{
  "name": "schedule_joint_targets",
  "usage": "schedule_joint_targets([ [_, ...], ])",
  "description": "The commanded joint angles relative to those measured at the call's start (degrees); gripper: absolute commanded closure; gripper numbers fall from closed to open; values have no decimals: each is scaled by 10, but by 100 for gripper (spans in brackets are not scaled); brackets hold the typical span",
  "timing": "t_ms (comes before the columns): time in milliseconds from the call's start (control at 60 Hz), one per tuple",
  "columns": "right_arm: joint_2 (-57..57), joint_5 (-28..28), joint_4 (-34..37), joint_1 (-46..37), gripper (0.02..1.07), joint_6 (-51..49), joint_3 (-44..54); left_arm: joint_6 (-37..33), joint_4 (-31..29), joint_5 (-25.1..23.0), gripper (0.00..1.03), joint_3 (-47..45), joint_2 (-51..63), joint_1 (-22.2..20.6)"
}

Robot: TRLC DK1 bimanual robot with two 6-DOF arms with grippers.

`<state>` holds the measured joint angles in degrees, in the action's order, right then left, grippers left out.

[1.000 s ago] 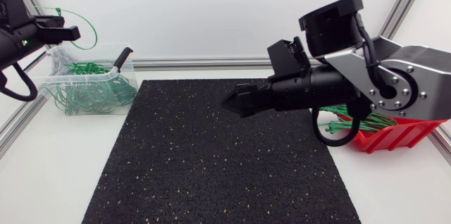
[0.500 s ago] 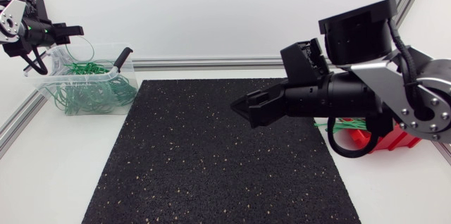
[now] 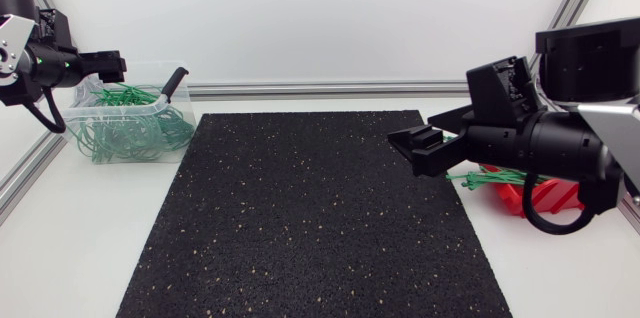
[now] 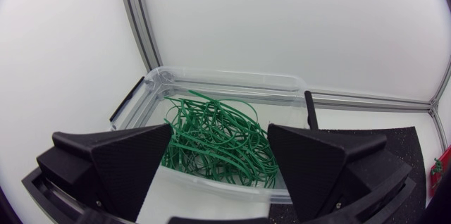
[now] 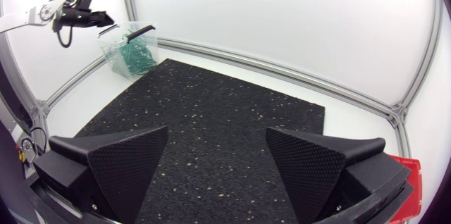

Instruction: Take a green cable tie from the red box, thread the tail through the head to close it, then place it in the transparent bin on the left.

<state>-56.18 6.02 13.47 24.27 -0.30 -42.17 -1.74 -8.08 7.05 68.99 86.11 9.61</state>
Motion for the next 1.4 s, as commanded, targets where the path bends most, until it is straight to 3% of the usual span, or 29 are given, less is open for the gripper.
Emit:
schedule_joint_targets([
  [0,25,-7,-6,-41,6,-30,24,-12,13,5,4,-55,-59,-10],
  [267,115,-7,-29,-154,6,-87,90,-17,46,5,4,-186,-179,-25],
  [667,270,-7,-51,-252,6,-120,191,-17,91,5,4,-383,-394,-50],
  [1000,368,-24,-79,-250,6,-81,267,-13,103,5,4,-522,-576,-87],
  [1383,478,-45,-111,-246,6,-33,355,-1,94,-24,4,-587,-687,-91],
])
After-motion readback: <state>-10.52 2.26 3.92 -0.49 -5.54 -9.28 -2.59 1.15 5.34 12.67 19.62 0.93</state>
